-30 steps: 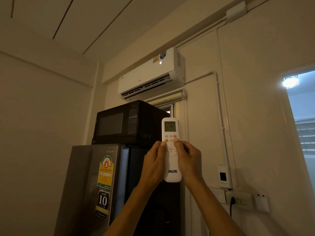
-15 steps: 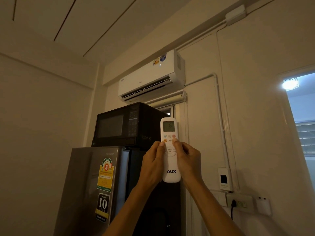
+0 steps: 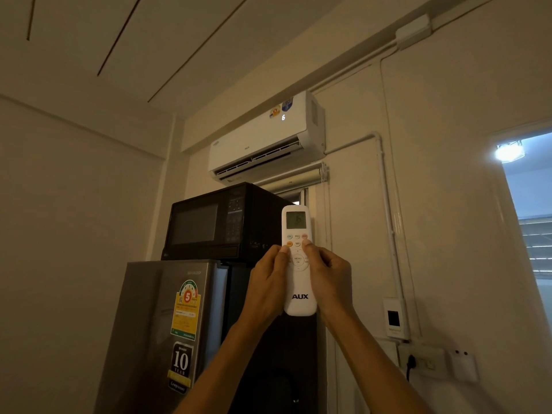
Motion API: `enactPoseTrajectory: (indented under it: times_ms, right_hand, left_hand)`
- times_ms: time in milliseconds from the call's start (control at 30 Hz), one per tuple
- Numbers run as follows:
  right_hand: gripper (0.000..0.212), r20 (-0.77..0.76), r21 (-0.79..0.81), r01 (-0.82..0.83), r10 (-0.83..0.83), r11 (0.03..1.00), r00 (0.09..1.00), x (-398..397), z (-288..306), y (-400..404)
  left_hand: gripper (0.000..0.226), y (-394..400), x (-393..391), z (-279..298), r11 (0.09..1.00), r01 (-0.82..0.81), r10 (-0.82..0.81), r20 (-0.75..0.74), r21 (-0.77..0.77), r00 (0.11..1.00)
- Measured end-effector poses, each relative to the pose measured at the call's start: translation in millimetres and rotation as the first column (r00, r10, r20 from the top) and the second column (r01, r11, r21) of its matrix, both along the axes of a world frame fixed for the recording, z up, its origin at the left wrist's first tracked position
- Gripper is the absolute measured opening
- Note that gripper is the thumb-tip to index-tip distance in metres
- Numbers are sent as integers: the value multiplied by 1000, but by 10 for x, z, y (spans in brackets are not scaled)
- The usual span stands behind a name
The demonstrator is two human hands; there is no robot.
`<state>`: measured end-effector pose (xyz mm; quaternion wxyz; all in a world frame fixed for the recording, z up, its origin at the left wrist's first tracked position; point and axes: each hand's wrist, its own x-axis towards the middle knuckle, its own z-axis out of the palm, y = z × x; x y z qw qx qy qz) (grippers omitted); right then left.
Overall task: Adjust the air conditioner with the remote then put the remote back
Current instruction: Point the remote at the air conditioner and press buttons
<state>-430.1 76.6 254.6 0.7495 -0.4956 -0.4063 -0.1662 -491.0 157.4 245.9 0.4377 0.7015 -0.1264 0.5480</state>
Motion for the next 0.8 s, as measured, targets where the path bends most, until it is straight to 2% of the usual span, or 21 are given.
enactPoseTrajectory:
  times_ms: [400, 800]
  right_hand:
    - [29, -47, 16, -13, 14, 1000, 999, -46, 179, 44]
    - [29, -32, 13, 10, -10, 1000, 999, -47, 168, 57]
  left_hand:
    - [21, -6, -77, 208, 999, -16, 16, 9, 34, 1000]
    - [21, 7, -89, 202, 999, -17, 17, 10, 34, 1000]
